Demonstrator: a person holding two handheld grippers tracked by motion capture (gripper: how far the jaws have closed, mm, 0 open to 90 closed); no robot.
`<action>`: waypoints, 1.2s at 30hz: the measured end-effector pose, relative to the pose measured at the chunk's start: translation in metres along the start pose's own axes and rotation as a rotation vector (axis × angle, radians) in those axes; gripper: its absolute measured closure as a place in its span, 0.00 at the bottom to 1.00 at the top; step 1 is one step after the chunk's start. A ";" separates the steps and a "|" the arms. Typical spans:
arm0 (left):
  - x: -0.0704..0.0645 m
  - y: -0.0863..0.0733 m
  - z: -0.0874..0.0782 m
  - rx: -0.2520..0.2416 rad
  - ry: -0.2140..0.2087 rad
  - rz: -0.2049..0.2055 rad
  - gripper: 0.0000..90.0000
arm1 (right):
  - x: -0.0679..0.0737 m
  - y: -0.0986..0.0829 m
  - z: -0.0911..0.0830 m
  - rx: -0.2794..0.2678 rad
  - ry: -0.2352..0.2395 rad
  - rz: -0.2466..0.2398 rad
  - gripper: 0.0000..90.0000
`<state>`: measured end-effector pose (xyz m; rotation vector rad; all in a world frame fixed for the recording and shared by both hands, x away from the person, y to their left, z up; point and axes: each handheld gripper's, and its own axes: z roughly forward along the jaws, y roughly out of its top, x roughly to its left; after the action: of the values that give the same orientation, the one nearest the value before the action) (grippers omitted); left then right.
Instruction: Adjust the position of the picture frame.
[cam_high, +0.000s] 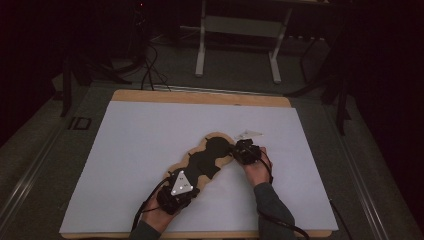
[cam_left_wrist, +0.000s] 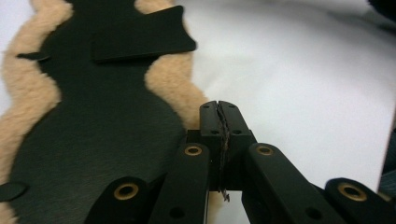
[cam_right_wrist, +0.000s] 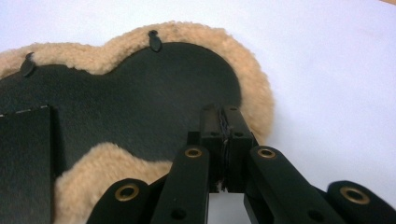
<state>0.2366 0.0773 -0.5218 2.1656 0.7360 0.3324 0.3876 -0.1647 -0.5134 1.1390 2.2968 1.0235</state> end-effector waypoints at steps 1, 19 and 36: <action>-0.002 0.000 0.001 0.002 -0.007 0.007 1.00 | 0.002 0.001 0.002 0.002 -0.002 -0.003 0.99; -0.011 -0.002 0.015 0.079 0.032 0.064 1.00 | 0.009 0.004 0.003 0.066 -0.095 -0.088 1.00; 0.009 -0.006 0.009 0.092 0.088 0.014 1.00 | 0.016 0.003 -0.005 0.130 -0.128 -0.100 1.00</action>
<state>0.2460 0.0803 -0.5319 2.2558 0.7998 0.4110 0.3767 -0.1533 -0.5080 1.0926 2.3200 0.7516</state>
